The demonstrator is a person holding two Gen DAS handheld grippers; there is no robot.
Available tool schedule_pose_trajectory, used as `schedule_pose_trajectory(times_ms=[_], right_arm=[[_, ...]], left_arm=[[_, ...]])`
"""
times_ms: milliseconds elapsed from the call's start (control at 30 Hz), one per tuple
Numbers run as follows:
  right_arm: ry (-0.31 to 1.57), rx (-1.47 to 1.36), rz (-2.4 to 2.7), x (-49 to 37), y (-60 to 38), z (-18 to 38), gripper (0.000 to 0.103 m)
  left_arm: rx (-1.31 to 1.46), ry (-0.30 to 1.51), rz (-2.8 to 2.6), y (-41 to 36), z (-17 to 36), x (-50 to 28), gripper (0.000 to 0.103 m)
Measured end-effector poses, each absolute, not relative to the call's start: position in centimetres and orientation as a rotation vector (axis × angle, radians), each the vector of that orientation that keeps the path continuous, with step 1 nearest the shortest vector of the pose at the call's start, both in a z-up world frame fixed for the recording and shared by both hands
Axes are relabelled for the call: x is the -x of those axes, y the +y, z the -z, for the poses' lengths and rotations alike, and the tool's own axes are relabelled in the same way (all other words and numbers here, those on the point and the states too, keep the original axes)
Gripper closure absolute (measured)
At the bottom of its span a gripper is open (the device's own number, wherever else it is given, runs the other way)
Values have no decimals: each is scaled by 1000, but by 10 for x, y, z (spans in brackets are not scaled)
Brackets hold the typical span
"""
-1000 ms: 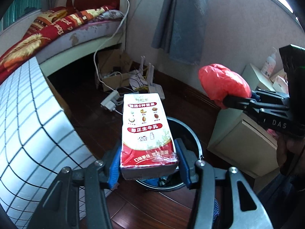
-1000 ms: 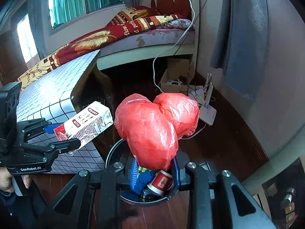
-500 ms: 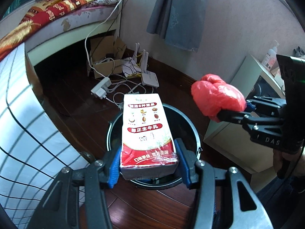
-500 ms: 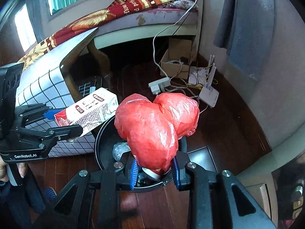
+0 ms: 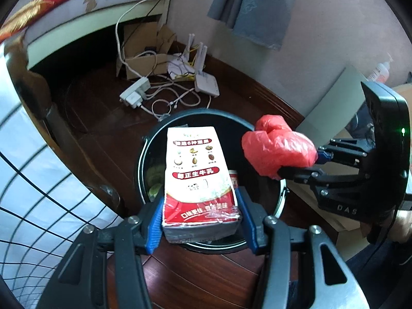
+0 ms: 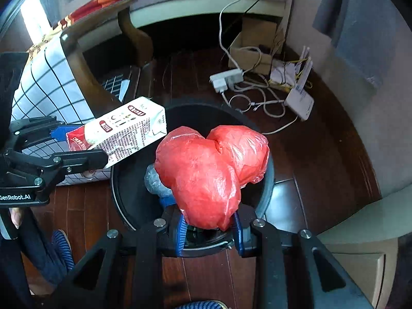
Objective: Collect trash
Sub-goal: 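Open both tools to drop the red bag and carton into the bin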
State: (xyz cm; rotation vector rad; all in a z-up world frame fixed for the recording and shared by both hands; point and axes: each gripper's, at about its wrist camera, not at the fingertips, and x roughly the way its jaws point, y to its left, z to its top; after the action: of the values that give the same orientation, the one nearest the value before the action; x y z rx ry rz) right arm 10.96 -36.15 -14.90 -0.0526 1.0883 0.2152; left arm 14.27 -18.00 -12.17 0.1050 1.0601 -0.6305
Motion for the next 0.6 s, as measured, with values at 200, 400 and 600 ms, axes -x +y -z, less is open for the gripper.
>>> schedule_pose_trajectory(times_ms=[200, 400, 600], right_arm=[[1101, 152, -190, -120, -352, 169, 7], [1143, 140, -114, -124, -368, 178, 0], [1139, 121, -110, -124, -367, 175, 0]], left_arm=[[-135, 1073, 549, -180, 138, -147, 5], [-101, 1055, 433, -153, 144, -146, 0], [-107, 1042, 404, -143, 144, -143, 0]])
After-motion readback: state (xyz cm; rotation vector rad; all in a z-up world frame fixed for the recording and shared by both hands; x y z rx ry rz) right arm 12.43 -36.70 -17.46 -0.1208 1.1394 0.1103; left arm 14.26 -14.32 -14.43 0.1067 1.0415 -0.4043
